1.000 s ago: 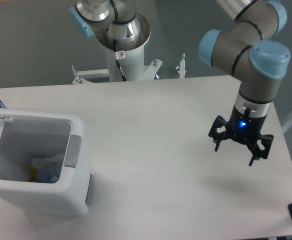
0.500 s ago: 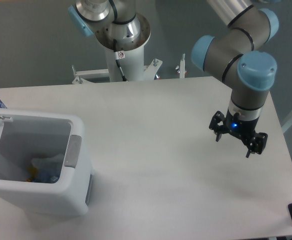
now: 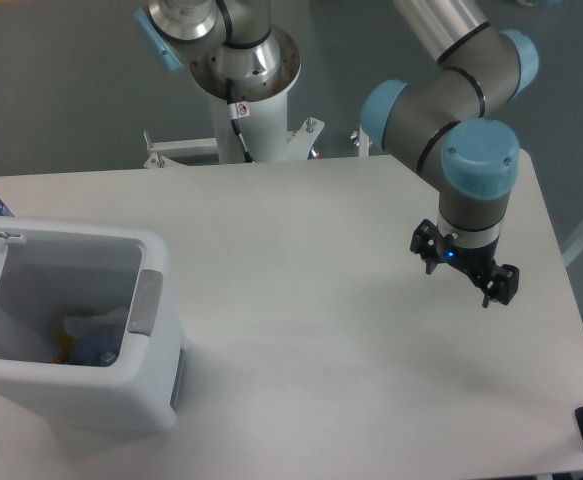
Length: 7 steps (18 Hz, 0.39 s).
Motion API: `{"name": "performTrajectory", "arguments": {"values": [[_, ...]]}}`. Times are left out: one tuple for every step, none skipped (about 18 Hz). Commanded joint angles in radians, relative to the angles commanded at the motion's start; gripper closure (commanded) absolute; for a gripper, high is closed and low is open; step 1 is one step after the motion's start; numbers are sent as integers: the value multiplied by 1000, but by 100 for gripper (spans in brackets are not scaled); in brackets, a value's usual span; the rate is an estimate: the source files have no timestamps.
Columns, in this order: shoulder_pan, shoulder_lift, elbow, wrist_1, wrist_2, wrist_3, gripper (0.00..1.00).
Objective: Place the trash in the trash can
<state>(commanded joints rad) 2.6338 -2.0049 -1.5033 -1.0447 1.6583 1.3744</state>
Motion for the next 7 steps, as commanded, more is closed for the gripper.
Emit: {"name": "performTrajectory", "arguments": {"values": [[0,2,-3,2,-3,0,0],[0,2,-6,3,-5,0,0],[0,2,-8,5,-8,0,0],[0,0,-8,5,-15,0,0],[0,2,-8,5,-21,0,0],[0,2,-8,6,-26,-2,0],[0,2,-8,6,-32,-2,0]]}}
